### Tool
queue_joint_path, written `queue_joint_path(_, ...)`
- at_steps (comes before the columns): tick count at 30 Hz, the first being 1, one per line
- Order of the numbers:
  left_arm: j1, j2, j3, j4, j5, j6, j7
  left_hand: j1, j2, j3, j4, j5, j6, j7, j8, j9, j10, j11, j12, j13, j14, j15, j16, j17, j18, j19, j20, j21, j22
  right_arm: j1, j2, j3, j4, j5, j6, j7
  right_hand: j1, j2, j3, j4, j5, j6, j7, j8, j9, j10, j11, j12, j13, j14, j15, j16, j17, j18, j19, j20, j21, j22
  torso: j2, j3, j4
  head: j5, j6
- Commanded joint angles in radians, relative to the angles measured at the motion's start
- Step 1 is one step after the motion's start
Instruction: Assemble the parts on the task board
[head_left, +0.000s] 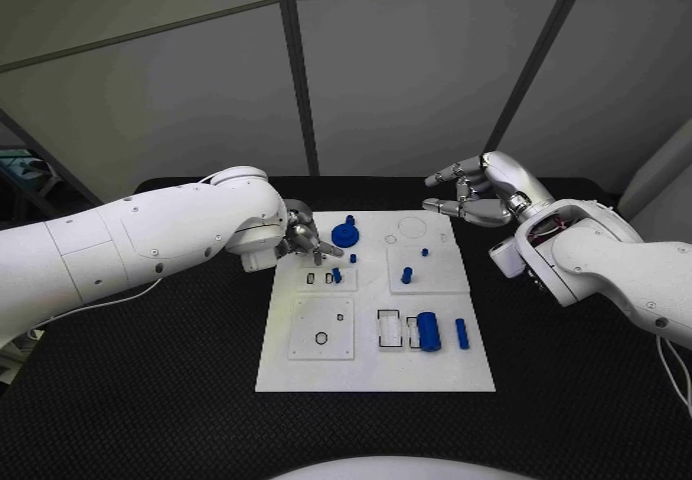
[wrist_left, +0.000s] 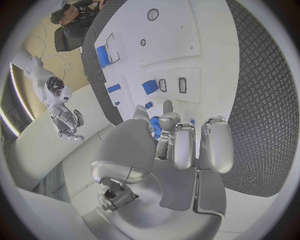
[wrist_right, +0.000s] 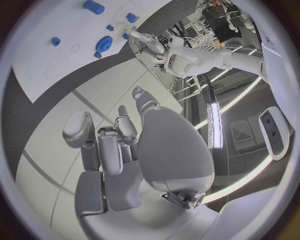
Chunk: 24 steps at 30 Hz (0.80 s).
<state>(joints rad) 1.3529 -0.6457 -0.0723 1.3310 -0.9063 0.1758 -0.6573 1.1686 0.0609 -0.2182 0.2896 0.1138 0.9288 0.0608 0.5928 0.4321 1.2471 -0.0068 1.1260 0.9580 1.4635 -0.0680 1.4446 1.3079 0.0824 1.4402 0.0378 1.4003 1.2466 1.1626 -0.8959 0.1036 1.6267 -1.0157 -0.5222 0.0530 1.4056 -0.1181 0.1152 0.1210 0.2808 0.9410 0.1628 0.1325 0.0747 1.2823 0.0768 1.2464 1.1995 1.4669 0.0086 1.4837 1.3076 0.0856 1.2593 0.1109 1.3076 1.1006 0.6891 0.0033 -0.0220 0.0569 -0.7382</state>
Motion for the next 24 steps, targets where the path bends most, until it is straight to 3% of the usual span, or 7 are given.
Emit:
queue_joint_path(1,0.002,0.010,-0.006,-0.004,-0.006,0.053,-0.018,0.000,0.004,-0.006,-0.001,-0.003,-0.003,0.001,0.002,0.002,0.005,-0.004,0.005,0.001,0.060,-0.005,0.000,0.079,-0.018,0.007,-0.002,0.004,0.001,0.002,0.002,0.001,-0.001,0.006,-0.013,0.006,0.003,-0.003,-0.004,0.001,0.007,-0.006,0.000,0.005,-0.002,-0.012,-0.001,-0.006,-0.005,0.060,-0.007,-0.005,0.088,0.019,-0.010,0.001,-0.007,-0.008,0.000,-0.0008,0.0003,0.000,-0.004)
queue_joint_path(8,0.002,0.027,-0.014,-0.005,0.000,0.065,-0.013,-0.002,0.005,-0.009,-0.001,-0.002,0.000,-0.001,0.007,0.006,0.006,-0.005,0.005,0.000,0.060,-0.006,0.000,0.079,-0.018,0.009,-0.003,0.004,0.003,0.002,0.009,0.001,-0.007,0.007,-0.011,0.009,0.003,-0.002,-0.004,0.003,0.011,-0.009,0.000,0.007,-0.003,-0.034,-0.001,-0.031,-0.033,0.054,-0.007,-0.019,0.067,0.023,-0.024,0.001,-0.023,-0.031,0.000,-0.0004,-0.0003,-0.001,-0.009)
queue_joint_path(24,0.002,0.042,-0.016,-0.001,0.005,0.073,-0.007,0.007,0.010,-0.010,-0.005,0.008,0.002,-0.004,0.016,0.016,0.008,-0.007,0.007,0.000,0.060,-0.008,-0.001,0.079,-0.019,0.012,-0.005,0.004,0.006,0.002,0.022,0.001,-0.021,0.010,-0.003,0.003,0.002,0.000,-0.004,0.006,0.013,-0.009,-0.001,0.009,-0.003,-0.040,-0.001,-0.039,-0.043,0.052,-0.007,-0.025,0.059,0.025,-0.030,0.001,-0.031,-0.042,0.000,0.0001,-0.0003,-0.004,-0.016)
